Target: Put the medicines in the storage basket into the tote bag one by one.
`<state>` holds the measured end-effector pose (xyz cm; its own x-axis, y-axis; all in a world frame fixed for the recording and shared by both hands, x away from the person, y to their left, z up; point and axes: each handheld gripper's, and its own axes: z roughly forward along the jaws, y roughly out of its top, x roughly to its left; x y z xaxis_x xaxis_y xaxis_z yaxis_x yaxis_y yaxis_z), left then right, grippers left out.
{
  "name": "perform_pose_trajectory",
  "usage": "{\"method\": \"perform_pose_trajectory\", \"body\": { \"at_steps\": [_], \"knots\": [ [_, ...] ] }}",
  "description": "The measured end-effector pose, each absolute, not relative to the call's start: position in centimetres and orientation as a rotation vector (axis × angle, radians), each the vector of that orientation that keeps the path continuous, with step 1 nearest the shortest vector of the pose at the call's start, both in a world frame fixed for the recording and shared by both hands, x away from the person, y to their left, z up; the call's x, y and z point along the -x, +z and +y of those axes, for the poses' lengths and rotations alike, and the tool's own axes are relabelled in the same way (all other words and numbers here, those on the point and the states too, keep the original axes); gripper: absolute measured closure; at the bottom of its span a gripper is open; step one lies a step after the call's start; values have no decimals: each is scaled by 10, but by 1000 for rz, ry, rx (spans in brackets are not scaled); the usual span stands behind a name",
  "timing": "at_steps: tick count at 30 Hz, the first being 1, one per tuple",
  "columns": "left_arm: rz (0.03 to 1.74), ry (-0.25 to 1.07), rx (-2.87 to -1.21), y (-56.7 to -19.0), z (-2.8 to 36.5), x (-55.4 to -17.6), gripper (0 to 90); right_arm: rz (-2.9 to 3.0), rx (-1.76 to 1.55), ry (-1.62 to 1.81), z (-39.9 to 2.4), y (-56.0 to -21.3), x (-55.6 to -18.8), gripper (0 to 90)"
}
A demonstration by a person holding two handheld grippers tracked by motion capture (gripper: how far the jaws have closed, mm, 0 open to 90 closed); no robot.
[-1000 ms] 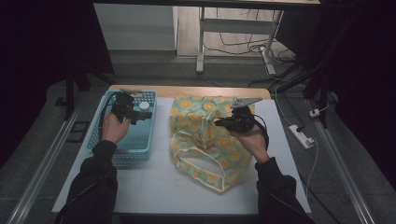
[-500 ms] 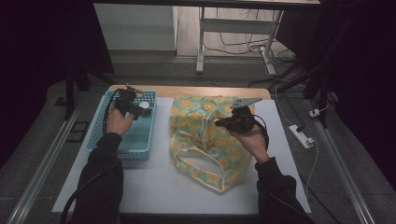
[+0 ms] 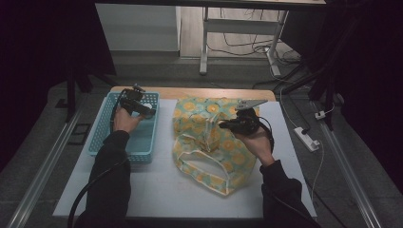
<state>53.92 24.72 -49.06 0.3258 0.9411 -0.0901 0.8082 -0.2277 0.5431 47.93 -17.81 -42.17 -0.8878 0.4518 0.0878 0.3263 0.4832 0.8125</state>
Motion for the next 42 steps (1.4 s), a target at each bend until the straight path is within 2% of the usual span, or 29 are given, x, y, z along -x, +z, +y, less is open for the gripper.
{"method": "perform_pose_trajectory", "body": {
  "at_steps": [4,9,11,12,23,42],
  "knots": [
    [1530,381,-2102,-491,245,-541,99,2586,-683,1369,-178,-422,-479,899],
    [1526,361,-2115,-492,240,-544,353,2587,-680,1370,-178,-422,-479,900],
    [1551,386,-2115,-494,239,-544,423,2586,-680,1368,-178,-422,-479,900],
    [1547,387,-2118,-494,239,-544,497,2585,-680,1368,-178,-422,-479,900],
    [1560,398,-2092,-484,237,-536,508,2584,-677,1369,-178,-421,-478,900],
    [1432,403,-2130,-456,245,-501,508,2587,-677,1370,-176,-422,-478,900]
  ]
}}
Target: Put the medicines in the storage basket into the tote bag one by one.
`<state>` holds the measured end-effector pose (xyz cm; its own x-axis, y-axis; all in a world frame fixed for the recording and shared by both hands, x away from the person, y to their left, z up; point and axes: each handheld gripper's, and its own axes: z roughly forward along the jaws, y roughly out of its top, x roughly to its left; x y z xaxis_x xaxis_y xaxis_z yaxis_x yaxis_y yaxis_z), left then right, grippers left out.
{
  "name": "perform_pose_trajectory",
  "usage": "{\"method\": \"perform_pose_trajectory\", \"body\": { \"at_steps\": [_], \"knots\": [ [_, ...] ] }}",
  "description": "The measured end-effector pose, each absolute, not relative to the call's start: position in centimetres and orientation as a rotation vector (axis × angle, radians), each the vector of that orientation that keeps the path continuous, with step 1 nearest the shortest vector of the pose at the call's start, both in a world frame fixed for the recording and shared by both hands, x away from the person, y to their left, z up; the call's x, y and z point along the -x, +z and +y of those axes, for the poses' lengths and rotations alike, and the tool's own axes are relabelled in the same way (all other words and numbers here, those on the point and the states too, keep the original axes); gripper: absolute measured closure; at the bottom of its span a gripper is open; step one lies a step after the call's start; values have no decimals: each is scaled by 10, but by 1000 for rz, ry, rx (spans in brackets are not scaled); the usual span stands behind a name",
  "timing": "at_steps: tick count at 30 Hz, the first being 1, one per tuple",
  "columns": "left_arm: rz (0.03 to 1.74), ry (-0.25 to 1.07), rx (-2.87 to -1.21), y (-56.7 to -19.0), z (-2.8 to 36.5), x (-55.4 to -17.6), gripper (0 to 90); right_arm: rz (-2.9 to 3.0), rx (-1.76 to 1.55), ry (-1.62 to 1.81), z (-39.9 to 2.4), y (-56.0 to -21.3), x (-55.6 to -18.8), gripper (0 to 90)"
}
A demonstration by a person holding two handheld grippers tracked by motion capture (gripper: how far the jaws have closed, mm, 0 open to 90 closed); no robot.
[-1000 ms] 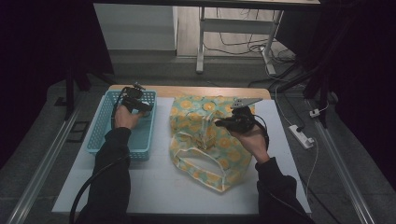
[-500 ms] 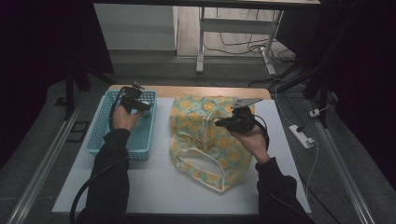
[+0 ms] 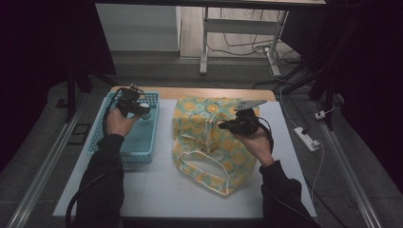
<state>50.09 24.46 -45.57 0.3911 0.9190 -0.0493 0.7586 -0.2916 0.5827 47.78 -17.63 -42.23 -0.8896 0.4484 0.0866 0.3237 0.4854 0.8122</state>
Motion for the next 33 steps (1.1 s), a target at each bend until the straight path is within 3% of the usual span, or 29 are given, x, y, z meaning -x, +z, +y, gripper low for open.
{"method": "perform_pose_trajectory", "body": {
  "at_steps": [18,33],
  "knots": [
    [1314,366,-2091,-439,245,-465,508,2586,-680,1364,-176,-423,-477,900],
    [1158,354,-2118,-421,222,-431,509,2588,-684,1359,-176,-424,-477,900]
  ]
}}
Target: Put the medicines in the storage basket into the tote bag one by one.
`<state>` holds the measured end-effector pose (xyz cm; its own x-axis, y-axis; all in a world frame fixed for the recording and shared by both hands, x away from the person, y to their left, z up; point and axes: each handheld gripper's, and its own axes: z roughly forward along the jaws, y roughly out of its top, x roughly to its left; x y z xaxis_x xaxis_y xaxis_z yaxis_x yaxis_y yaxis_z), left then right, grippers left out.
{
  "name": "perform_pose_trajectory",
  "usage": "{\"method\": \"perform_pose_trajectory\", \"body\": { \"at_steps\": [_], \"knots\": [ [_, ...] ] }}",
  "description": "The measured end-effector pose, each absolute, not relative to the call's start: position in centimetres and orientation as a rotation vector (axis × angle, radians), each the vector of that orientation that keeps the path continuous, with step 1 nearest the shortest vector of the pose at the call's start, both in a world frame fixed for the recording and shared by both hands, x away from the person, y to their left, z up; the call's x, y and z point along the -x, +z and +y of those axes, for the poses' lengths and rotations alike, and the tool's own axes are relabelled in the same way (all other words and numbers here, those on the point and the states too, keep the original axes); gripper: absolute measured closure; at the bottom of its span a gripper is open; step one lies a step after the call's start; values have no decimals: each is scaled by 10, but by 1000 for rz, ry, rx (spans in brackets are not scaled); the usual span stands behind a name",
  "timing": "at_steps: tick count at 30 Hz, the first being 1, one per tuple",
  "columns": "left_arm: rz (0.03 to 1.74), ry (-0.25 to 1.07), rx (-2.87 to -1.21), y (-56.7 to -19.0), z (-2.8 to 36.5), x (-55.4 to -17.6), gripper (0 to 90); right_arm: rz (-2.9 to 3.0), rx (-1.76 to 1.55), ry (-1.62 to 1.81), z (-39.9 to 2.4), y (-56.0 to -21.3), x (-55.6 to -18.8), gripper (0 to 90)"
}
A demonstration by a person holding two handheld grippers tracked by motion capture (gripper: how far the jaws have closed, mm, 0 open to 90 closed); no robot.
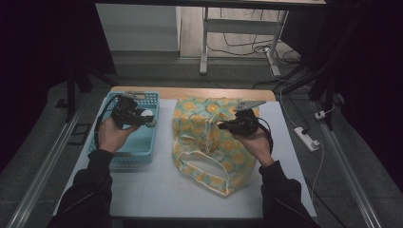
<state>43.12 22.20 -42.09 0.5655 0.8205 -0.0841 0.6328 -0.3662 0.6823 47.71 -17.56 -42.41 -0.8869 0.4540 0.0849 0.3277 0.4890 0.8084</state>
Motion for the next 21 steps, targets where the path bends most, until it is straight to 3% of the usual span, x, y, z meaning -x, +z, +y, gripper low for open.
{"method": "perform_pose_trajectory", "body": {
  "at_steps": [21],
  "knots": [
    [949,224,-2173,-431,161,-407,508,2586,-678,1358,-176,-424,-477,900]
  ]
}}
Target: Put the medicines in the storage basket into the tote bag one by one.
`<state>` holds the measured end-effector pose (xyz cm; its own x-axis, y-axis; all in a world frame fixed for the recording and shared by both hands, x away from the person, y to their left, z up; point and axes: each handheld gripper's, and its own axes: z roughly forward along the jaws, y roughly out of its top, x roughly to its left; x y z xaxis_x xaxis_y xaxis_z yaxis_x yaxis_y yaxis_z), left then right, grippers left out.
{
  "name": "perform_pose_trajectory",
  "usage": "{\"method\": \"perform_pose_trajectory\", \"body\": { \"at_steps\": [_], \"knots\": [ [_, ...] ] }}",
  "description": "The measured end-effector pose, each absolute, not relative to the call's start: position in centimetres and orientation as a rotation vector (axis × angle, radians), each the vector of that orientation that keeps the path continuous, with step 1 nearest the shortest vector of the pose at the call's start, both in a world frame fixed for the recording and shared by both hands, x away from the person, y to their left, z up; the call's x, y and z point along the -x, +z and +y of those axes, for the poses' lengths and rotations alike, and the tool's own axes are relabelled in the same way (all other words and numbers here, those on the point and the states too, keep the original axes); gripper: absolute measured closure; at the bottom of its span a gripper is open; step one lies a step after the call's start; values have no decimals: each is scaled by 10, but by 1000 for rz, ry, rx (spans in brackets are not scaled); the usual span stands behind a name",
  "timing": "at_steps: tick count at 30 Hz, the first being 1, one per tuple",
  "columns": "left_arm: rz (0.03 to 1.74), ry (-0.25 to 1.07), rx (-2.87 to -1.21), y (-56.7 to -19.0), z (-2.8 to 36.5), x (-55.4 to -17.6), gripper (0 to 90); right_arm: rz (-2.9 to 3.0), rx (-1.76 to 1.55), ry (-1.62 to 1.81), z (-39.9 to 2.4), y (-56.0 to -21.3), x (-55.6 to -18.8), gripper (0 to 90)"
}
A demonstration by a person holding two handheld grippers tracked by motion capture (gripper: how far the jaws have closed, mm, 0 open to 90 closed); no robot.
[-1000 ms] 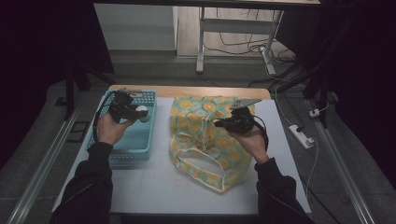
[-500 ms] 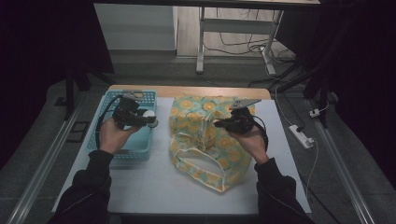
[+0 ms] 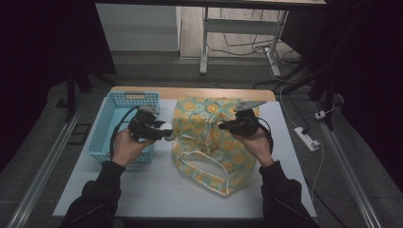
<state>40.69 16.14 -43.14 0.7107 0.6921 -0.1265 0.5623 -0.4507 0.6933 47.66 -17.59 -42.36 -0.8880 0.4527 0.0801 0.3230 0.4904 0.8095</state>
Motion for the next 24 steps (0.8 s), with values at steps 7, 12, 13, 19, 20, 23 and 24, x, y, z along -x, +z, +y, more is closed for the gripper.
{"method": "perform_pose_trajectory", "body": {
  "at_steps": [7,12,13,19,20,23,24],
  "knots": [
    [883,176,-2194,-438,135,-403,508,2586,-676,1358,-175,-424,-476,900],
    [837,145,-2207,-440,116,-402,508,2587,-675,1355,-175,-423,-476,900],
    [828,138,-2207,-440,112,-403,508,2587,-675,1355,-175,-423,-476,900],
    [774,102,-2213,-443,87,-406,508,2588,-672,1355,-175,-424,-476,900],
    [766,96,-2213,-444,83,-407,508,2590,-673,1354,-175,-424,-476,900],
    [741,69,-2209,-444,71,-410,508,2592,-676,1352,-174,-424,-476,900],
    [734,63,-2209,-444,67,-410,508,2592,-676,1352,-174,-424,-476,900]
  ]
}}
